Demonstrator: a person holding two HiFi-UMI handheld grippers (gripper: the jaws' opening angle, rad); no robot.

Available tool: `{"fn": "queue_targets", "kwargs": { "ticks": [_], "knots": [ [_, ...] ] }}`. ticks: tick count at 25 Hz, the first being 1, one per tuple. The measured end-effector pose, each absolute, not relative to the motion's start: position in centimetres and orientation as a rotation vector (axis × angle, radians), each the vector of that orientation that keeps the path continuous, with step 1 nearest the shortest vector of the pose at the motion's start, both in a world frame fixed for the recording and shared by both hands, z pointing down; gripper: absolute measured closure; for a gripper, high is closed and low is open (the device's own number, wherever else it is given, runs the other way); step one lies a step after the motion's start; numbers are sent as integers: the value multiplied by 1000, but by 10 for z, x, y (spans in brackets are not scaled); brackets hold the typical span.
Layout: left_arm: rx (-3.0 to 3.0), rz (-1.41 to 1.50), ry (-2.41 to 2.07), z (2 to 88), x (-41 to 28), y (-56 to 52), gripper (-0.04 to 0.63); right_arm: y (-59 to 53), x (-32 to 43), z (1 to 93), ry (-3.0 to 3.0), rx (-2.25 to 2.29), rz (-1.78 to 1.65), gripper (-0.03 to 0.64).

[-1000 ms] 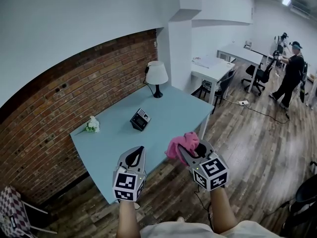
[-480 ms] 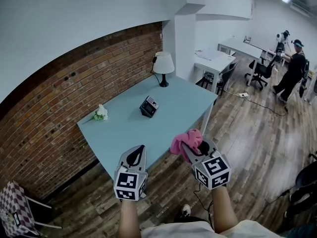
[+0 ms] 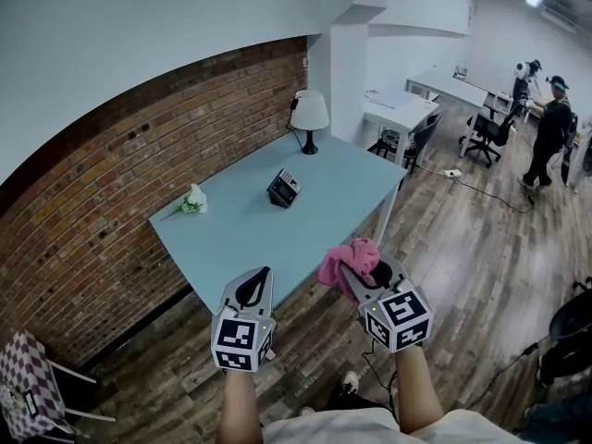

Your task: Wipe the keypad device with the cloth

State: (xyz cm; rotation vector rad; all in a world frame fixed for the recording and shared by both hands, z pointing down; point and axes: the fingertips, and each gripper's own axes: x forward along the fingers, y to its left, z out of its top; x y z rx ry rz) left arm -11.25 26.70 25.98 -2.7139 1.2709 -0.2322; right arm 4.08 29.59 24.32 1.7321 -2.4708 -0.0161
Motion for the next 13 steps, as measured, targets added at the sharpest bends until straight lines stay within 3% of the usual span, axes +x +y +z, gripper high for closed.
{"fn": "queue_targets", "kwargs": {
  "ticks": [13],
  "knots": [
    [-2643,-305,1181,258,-96,265,555,293,45,241,-2444,1739,-28,460]
  ]
}}
